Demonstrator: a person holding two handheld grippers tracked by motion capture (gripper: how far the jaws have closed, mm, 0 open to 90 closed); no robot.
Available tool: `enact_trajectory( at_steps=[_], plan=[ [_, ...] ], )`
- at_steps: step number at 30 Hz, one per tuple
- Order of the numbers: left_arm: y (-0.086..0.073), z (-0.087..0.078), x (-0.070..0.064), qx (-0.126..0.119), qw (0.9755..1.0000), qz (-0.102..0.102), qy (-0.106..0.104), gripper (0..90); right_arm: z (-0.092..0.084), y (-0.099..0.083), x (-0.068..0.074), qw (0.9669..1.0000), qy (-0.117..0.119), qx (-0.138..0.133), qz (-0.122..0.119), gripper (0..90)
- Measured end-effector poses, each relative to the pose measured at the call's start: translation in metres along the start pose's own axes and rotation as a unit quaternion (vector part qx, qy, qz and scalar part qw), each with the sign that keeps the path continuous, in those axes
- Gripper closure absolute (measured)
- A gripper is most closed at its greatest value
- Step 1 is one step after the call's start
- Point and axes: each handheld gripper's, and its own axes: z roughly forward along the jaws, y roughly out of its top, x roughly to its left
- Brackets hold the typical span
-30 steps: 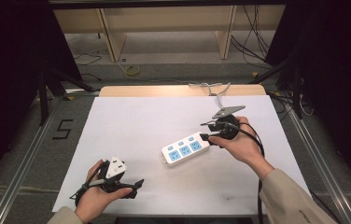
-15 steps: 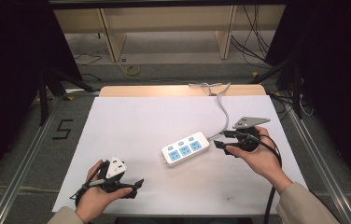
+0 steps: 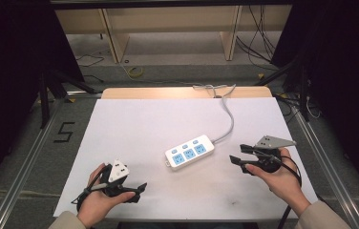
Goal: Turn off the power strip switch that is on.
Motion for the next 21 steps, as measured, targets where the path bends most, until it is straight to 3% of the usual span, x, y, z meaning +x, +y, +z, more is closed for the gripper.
enact_trajectory(
  at_steps=[8,13,21],
  plan=[
    [0.0,-0.001,0.0,-0.001,1.0,0.002,0.002,7.5,-0.009,-0.017,0.006,0.9999,0.0,-0.003,0.011,34.6],
    [0.0,-0.001,0.001,-0.004,1.0,0.001,0.003,7.5,-0.015,-0.019,0.005,0.9997,-0.005,-0.019,0.014,33.6],
    [0.001,0.0,0.002,-0.001,1.0,-0.002,0.004,7.5,-0.015,-0.019,0.003,0.9997,-0.009,-0.018,0.013,32.5]
  ],
)
